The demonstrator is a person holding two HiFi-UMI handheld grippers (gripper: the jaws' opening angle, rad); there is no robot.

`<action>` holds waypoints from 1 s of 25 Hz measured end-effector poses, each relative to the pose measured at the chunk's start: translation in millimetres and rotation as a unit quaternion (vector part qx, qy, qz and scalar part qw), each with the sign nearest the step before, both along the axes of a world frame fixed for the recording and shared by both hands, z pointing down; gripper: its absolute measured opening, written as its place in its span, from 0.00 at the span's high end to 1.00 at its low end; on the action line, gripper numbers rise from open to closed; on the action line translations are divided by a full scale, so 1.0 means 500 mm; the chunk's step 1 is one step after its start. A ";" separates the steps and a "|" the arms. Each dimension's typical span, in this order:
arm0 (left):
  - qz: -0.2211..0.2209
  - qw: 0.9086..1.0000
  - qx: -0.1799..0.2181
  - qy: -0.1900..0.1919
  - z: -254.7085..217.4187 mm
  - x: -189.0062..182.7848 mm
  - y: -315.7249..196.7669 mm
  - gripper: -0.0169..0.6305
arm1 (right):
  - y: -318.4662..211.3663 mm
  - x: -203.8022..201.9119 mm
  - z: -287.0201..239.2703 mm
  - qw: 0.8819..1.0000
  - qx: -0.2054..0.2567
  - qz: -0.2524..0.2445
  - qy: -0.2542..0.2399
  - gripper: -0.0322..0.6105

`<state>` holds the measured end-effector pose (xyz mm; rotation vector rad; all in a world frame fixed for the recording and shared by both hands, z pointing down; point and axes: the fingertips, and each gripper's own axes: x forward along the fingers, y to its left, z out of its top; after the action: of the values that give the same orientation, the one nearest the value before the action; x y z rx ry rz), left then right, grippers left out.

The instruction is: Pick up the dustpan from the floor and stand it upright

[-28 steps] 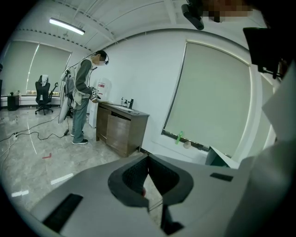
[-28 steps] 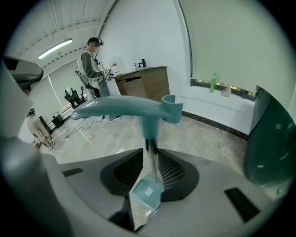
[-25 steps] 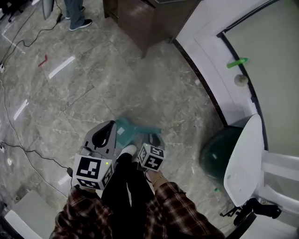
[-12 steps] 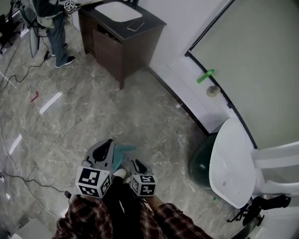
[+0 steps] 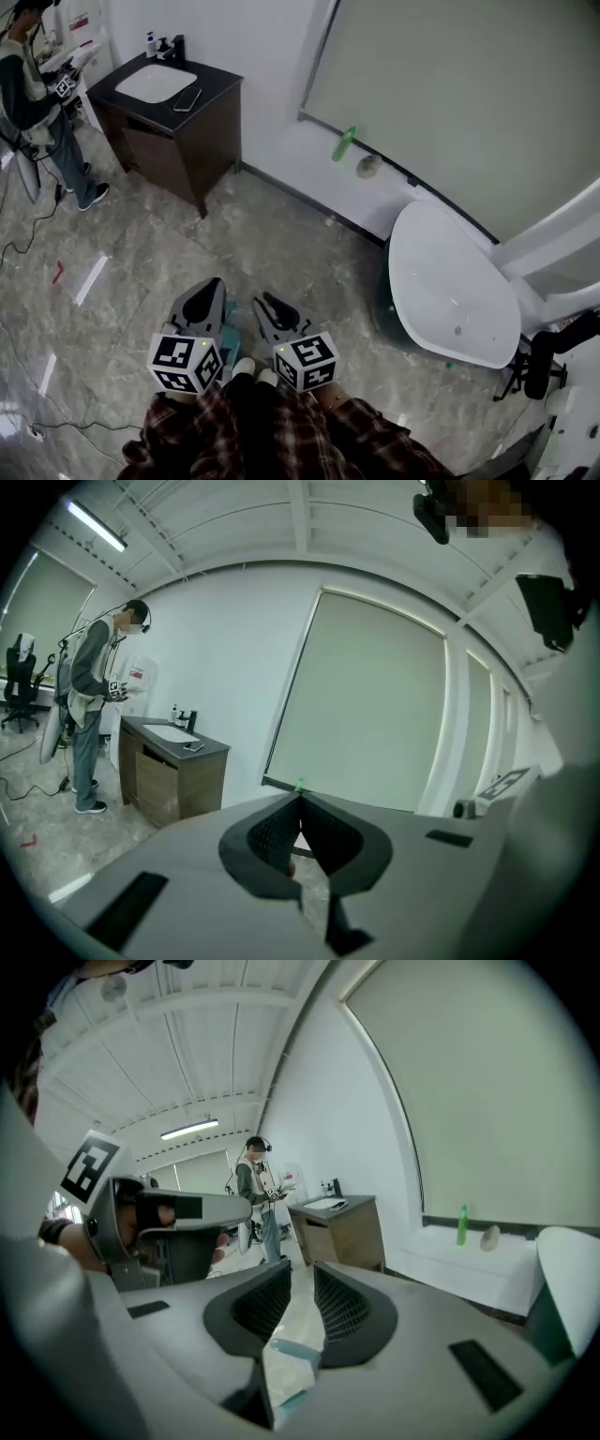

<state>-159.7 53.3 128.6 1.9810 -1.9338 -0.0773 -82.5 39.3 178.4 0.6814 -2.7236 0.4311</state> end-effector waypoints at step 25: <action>0.080 0.997 -0.002 -0.001 -0.015 0.151 -0.061 0.96 | -0.049 0.110 -0.084 0.999 0.012 0.026 -0.025 0.93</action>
<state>-84.1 23.0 121.0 2.1243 -1.7681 -0.0294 -27.2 14.8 136.6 0.7598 -2.7680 0.4345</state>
